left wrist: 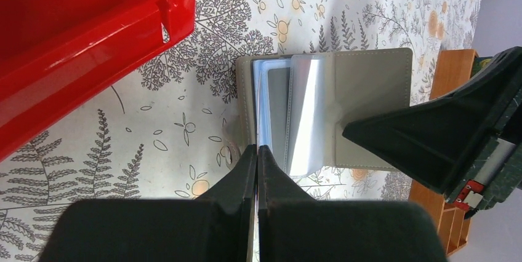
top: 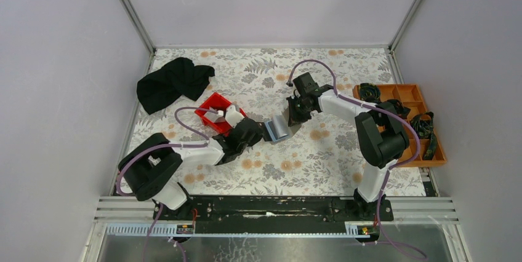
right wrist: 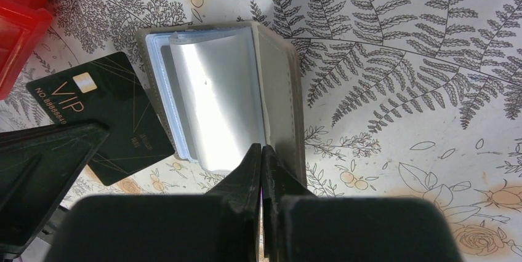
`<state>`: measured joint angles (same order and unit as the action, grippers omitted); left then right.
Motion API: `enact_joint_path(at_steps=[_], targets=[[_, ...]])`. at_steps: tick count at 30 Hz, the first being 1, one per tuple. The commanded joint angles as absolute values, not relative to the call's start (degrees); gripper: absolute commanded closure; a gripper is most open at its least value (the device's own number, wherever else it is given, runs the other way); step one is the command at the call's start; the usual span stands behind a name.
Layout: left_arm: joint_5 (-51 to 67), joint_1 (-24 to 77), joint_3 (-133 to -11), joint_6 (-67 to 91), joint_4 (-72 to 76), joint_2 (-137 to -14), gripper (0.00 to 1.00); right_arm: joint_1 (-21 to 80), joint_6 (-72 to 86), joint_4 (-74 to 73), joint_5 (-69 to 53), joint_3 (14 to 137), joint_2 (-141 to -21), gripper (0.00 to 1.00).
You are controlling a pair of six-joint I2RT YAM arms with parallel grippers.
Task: Put the credit cards into the card holder
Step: Insert the credit card into the card holder.
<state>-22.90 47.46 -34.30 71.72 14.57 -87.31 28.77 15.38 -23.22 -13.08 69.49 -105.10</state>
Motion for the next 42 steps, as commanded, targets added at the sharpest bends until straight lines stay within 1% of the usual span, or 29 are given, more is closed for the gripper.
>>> enact_joint_path(at_steps=[1,10,16,23,42], targets=[[-23.14,47.03,-36.28,72.15,17.3,-88.71,1.0,29.18,14.8,-22.42,-12.66,71.38,-104.83,1.0],[-22.42,46.7,-35.85,73.08,19.48,-89.24,1.0,29.18,14.59,-22.48,-12.76,71.63,-105.36,1.0],[-21.76,46.41,-35.93,72.27,16.7,-87.32,1.0,29.23,14.49,-22.68,-12.83,71.94,-105.5,1.0],[-21.01,46.33,-35.45,73.32,17.12,-87.09,1.0,29.19,14.54,-22.68,-12.94,72.18,-105.9,1.0],[-21.08,46.27,-36.67,75.05,18.39,-90.4,1.0,29.19,14.59,-22.51,-13.1,71.77,-105.71,1.0]])
